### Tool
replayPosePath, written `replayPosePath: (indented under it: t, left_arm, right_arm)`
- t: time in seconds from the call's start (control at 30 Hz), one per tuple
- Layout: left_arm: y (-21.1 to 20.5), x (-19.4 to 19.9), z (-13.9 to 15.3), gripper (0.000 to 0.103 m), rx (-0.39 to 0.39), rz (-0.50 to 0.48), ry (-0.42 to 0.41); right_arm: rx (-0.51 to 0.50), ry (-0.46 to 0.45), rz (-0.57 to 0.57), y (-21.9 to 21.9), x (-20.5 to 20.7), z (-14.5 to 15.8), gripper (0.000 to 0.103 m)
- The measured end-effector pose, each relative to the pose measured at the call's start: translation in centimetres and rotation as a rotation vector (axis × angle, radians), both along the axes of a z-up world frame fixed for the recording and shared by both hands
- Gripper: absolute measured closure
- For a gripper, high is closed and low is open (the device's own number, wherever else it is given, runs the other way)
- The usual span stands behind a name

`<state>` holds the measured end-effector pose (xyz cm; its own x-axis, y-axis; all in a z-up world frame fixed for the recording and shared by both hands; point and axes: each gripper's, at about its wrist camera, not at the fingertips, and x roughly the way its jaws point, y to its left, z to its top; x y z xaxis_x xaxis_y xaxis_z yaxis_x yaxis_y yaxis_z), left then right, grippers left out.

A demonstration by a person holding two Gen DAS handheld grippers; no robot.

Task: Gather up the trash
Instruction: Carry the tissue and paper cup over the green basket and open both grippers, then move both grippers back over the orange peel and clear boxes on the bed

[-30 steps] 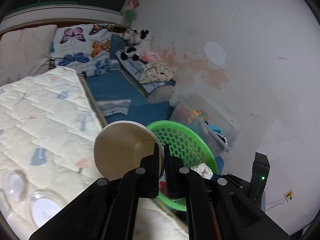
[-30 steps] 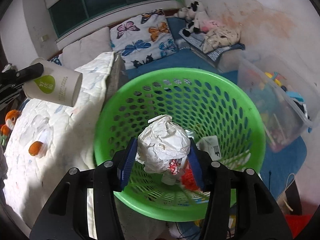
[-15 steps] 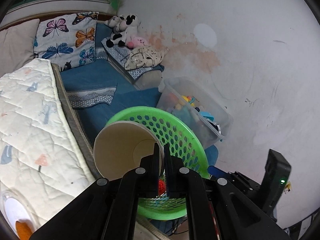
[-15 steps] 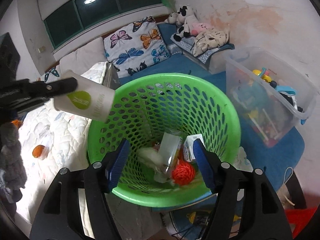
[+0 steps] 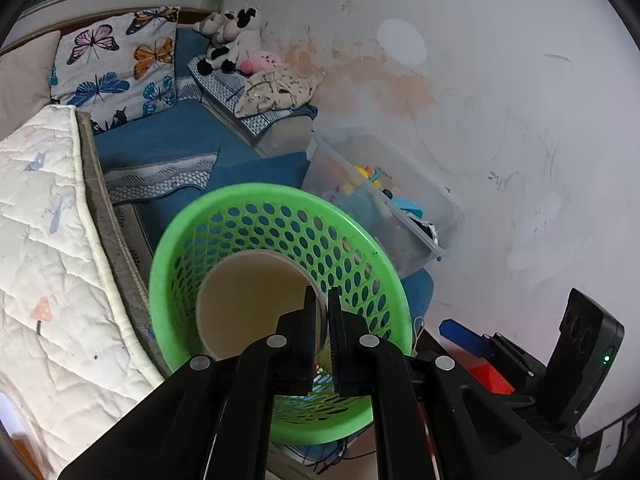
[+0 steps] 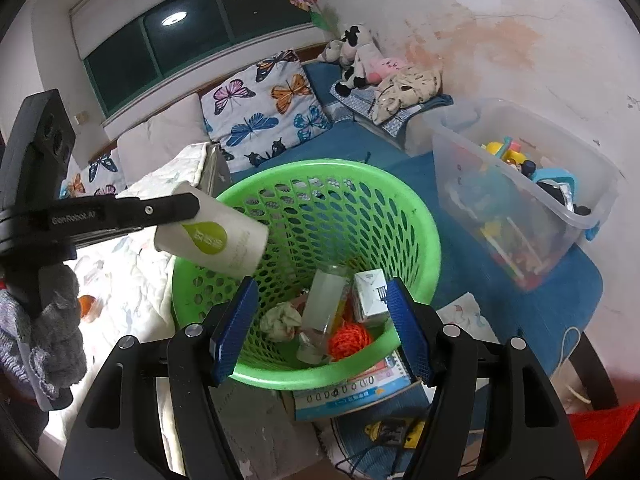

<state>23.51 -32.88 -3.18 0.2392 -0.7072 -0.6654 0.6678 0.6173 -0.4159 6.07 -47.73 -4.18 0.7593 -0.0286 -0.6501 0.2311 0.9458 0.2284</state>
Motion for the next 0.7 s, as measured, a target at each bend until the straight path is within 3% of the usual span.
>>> replayPosePath:
  t: [0.17,0.3,0.47,0.7]
  left_arm:
    - [0.0,-0.1,-0.3,0.092,-0.001,-0.003,0.013]
    - [0.7,-0.5,-0.4,0.069,0.008,0.009,0.012]
    - [3.5,-1.3,0.3,0.068,0.010,0.038,-0.028]
    - [9.8,-1.3,1.0,0.058,0.039,0.141,-0.083]
  right_arm:
    - [0.006,-0.004,-0.002,-0.1,-0.2,0.0,0.036]
    - [0.006,-0.009,0.007,0.3,-0.3,0.2,0.036]
    - [0.000,-0.010,0.040,1.5,-0.1,0.6,0.036]
    - [-0.001,-0.013,0.103,4.6,1.0,1.0,0.032]
